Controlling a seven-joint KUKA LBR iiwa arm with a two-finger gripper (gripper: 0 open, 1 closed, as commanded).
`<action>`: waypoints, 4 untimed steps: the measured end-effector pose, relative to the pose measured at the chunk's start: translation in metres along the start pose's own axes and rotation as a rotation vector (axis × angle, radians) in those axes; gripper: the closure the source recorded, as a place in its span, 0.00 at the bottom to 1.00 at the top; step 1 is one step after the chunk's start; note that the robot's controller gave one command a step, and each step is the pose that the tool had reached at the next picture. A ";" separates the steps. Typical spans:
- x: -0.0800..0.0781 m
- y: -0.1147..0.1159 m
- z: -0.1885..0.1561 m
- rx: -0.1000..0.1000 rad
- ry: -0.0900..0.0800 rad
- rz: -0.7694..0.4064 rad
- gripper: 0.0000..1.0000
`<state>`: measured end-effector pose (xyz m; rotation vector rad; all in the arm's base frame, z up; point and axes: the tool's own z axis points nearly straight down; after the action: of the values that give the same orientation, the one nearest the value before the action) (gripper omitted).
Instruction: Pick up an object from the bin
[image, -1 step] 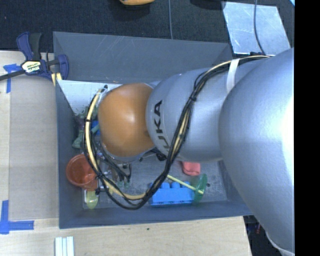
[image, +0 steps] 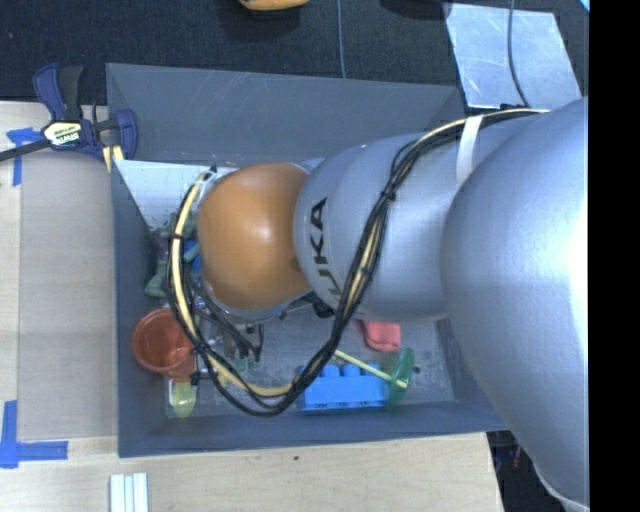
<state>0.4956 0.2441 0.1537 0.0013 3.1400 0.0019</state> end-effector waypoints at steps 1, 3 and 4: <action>-0.024 -0.040 0.068 -0.001 -0.004 0.034 0.00; -0.013 -0.037 0.083 -0.009 -0.014 0.089 1.00; -0.015 -0.072 0.071 -0.008 -0.015 0.070 1.00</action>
Offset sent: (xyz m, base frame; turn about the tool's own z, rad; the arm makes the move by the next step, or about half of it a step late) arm 0.0126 -0.0375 -0.0837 0.0910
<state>0.5103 0.1720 0.0830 0.1101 3.1228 0.0141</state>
